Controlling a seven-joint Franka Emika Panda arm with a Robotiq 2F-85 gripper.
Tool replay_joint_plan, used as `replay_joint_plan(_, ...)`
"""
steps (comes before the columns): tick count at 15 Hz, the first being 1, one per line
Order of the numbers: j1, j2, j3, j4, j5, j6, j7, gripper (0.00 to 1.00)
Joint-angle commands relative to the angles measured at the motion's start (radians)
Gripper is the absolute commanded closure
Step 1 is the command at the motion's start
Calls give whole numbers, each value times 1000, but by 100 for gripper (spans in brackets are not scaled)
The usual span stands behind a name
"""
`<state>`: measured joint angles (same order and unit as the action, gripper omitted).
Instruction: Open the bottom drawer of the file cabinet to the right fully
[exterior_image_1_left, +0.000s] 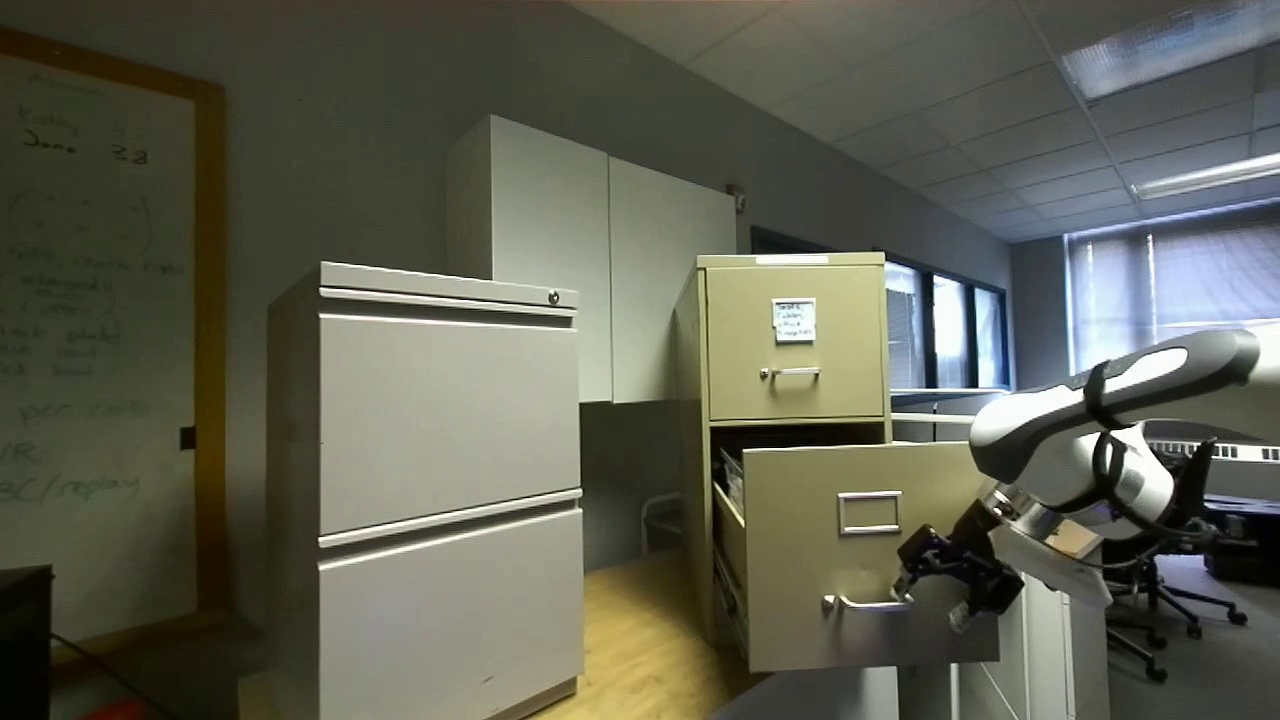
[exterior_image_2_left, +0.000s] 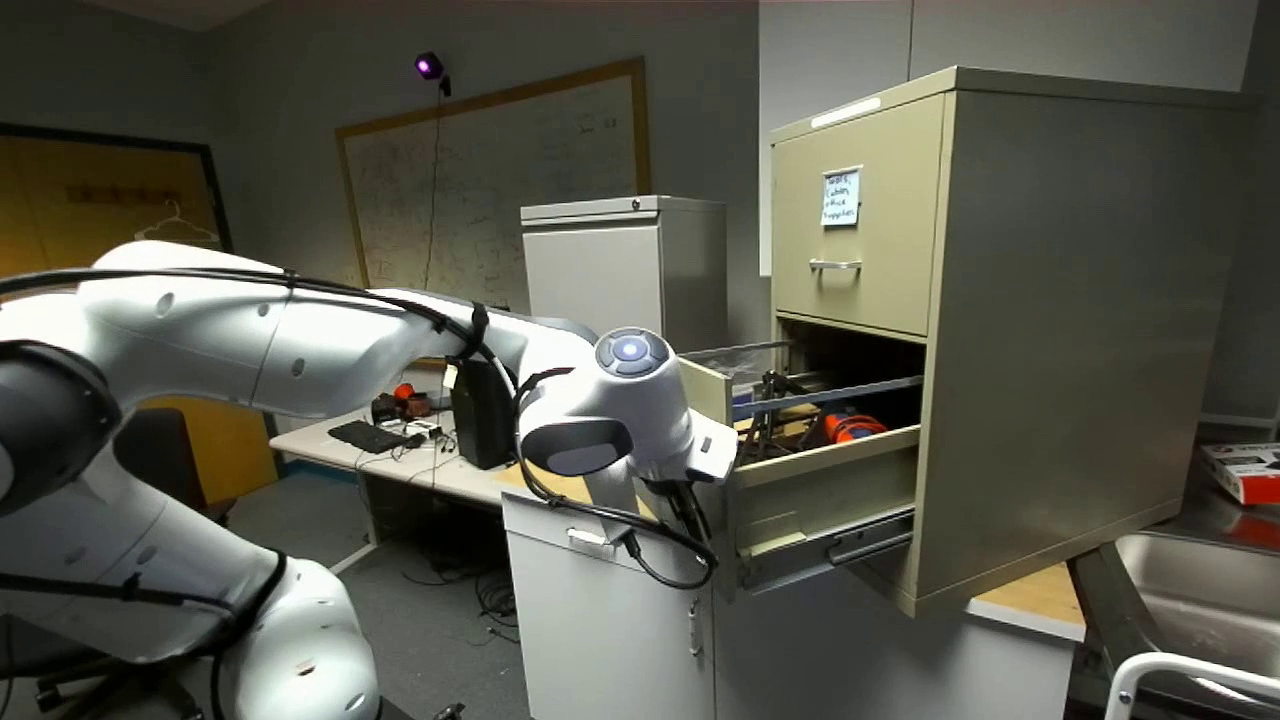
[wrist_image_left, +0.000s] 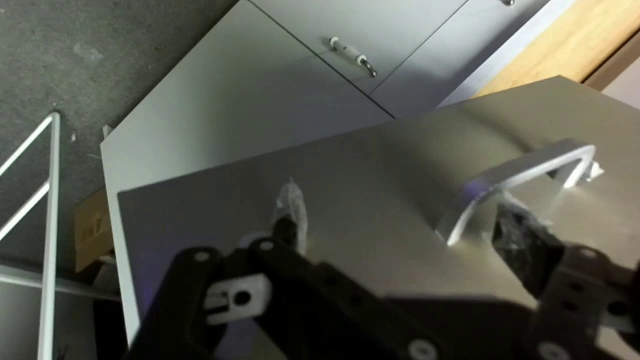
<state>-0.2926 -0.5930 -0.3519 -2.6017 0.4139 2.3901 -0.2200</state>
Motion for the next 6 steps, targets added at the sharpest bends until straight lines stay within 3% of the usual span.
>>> replay_joint_plan(1,-26,-102,20,37,-89,56,38,0)
replay_joint_plan(4,-60,-123,52,69,-202,97,76,0)
replay_joint_plan(6,-10,-94,4,118,-255,-22,18,0)
